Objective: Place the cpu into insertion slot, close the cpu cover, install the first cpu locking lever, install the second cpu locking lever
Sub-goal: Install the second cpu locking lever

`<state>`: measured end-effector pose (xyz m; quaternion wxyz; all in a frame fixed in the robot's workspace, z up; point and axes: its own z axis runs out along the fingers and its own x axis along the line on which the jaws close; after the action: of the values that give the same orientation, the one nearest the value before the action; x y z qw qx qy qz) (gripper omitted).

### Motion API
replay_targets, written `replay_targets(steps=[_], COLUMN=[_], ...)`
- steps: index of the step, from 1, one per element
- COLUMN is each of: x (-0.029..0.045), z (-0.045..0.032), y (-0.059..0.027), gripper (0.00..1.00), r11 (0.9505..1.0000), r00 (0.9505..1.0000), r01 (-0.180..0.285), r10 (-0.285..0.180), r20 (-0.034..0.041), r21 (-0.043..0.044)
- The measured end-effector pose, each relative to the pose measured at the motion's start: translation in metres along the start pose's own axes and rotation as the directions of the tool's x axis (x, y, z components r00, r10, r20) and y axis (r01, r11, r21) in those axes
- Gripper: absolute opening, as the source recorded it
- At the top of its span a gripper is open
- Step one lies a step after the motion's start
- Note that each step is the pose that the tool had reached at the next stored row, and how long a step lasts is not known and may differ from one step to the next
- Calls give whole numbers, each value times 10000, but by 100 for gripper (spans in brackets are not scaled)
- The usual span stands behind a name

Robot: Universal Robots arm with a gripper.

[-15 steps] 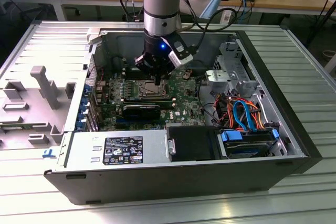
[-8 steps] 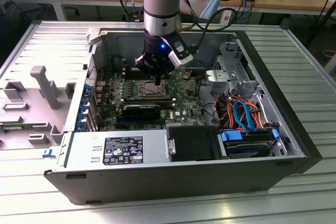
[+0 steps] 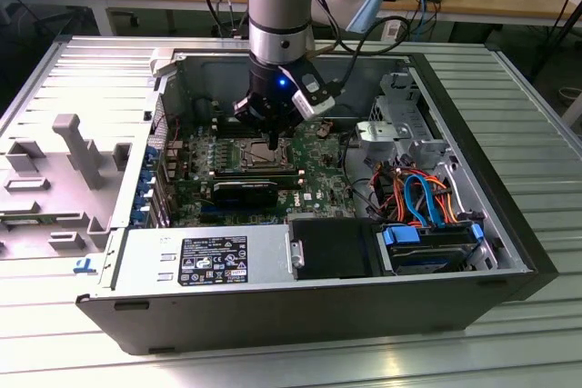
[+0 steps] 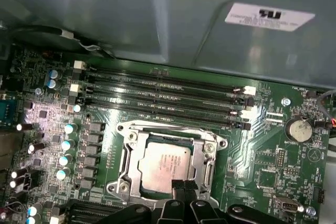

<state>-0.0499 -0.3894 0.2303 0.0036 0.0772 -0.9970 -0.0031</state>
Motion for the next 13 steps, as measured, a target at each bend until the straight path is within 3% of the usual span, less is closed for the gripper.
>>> replay_targets(steps=[7,11,13], x=[-119,-102,-101], z=[13,30,98], y=[-126,-270,-279], gripper=[11,11,11], r11=[10000,10000,10000], r00=[10000,10000,10000], r01=[0,0,-1], r10=[0,0,1], r20=[-58,-58,-58], r21=[-3,-1,-1])
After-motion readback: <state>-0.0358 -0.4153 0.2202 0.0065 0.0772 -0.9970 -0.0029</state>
